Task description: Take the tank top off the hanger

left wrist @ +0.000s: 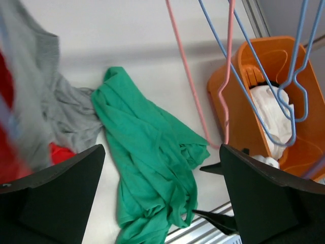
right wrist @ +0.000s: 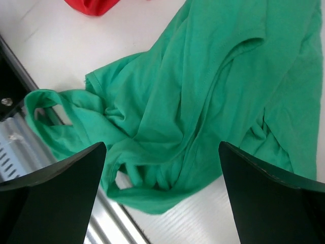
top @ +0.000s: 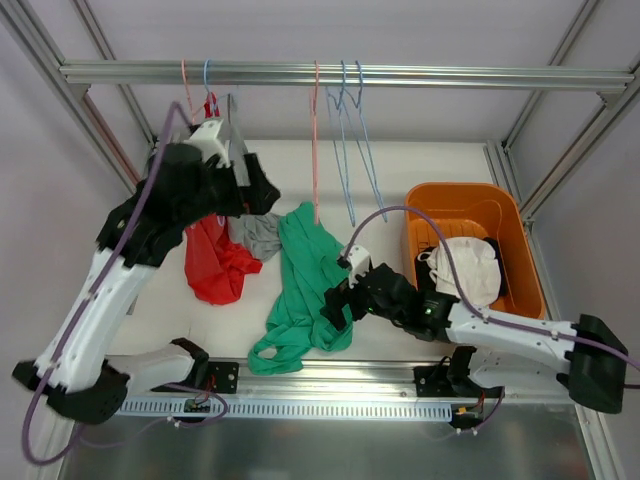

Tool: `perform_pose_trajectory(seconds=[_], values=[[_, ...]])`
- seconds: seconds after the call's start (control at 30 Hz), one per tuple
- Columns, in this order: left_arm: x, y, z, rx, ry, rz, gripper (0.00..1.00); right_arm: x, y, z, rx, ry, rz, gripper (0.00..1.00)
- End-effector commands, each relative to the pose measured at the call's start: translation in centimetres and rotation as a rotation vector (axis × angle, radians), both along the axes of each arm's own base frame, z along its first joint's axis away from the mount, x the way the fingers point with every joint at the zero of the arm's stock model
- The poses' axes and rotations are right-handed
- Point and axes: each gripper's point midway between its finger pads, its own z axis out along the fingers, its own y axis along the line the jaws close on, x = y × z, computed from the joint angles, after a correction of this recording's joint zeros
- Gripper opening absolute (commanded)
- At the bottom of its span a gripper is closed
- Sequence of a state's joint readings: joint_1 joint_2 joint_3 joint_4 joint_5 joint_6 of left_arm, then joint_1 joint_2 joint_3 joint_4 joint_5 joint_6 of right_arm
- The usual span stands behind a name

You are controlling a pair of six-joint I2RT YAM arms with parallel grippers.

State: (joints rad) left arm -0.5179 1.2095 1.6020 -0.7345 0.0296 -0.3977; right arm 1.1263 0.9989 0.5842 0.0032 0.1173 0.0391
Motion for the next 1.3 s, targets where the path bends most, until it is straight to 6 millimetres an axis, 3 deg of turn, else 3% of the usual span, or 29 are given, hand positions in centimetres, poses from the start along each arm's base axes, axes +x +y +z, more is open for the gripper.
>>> perform_pose_trajectory(seconds=[0.0,0.03,0.07,0.13,0.2,0.23,0.3,0.33,0.37,0.43,0.5,0.7,0.77,0.8,0.87,0.9,0.97,1.0,1.07,1.1,1.2,1.27], values=[[-3.6,4.6,1.7,-0.008,-0.128,0.121,0.99,2.1,3.9,2.8,0.086,-0.140,0.044,0.99],[-4.3,5.2,0.7,0.004,-0.124,0.128,0.99,2.6,4.4,2.6,0.083,-0.154,0.037,0.99],[-5.9,6.2,1.8,-0.026,-0.171,0.129,0.99,3.4,4.9,1.7,0.052,-0.177,0.025,0.99],[-7.3,6.8,1.0,-0.021,-0.189,0.108,0.99,4.7,5.9,1.6,0.017,-0.219,0.010,1.00],[-9.4,7.5,1.3,-0.033,-0.243,0.069,0.99,6.8,6.0,-0.1,-0.081,-0.286,-0.033,0.99],[-9.8,7.6,0.2,-0.018,-0.239,0.051,0.99,8.1,6.2,0.4,-0.092,-0.333,-0.077,0.99],[-11.0,8.5,-0.4,-0.002,-0.279,0.045,0.99,9.4,6.3,-1.1,-0.168,-0.382,-0.091,1.00],[-11.0,8.7,-2.0,0.024,-0.262,0.043,0.99,10.0,6.5,-1.4,-0.182,-0.387,-0.105,0.99],[-11.6,9.2,-2.2,0.026,-0.285,0.047,0.99,11.1,6.8,-1.0,-0.180,-0.389,-0.129,0.99],[-11.7,9.7,-4.3,0.066,-0.267,0.056,0.99,12.1,6.8,-3.3,-0.202,-0.333,-0.155,1.00],[-12.0,10.3,-5.3,0.081,-0.276,0.067,0.99,12.0,7.4,-4.5,-0.205,-0.289,-0.154,0.99],[-12.0,11.8,-6.5,0.123,-0.296,0.123,0.99,9.3,7.6,-11.6,-0.250,-0.115,-0.152,0.99],[-11.9,11.9,-6.8,0.133,-0.295,0.127,0.98,7.5,8.3,-12.5,-0.218,-0.058,-0.122,0.95],[-11.8,11.9,-7.0,0.138,-0.293,0.125,0.99,6.5,7.5,-13.5,-0.228,-0.037,-0.104,0.86],[-11.8,11.9,-7.3,0.146,-0.286,0.124,0.99,5.2,7.9,-12.8,-0.142,0.010,-0.118,0.68],[-11.7,11.9,-7.7,0.151,-0.280,0.121,0.99,4.7,7.6,-12.7,-0.129,0.017,-0.124,0.50],[-11.7,11.9,-8.0,0.155,-0.279,0.123,0.99,3.0,6.4,-13.0,-0.109,0.012,-0.123,0.39],[-11.6,11.9,-8.5,0.161,-0.270,0.124,0.99,2.5,6.3,-11.8,-0.068,0.007,-0.128,0.22],[-11.4,12.0,-8.9,0.161,-0.271,0.140,0.99,1.0,5.4,-11.4,-0.065,-0.015,-0.118,0.04],[-11.2,12.0,-9.7,0.165,-0.257,0.143,0.99,0.6,5.6,-9.3,-0.015,-0.040,-0.109,0.00],[-11.0,12.1,-10.3,0.152,-0.256,0.168,0.99,-0.7,5.2,-6.5,0.018,-0.071,-0.075,0.00],[-11.0,12.5,-10.2,0.146,-0.262,0.191,0.99,-1.2,4.5,-2.7,0.052,-0.126,-0.063,0.00]])
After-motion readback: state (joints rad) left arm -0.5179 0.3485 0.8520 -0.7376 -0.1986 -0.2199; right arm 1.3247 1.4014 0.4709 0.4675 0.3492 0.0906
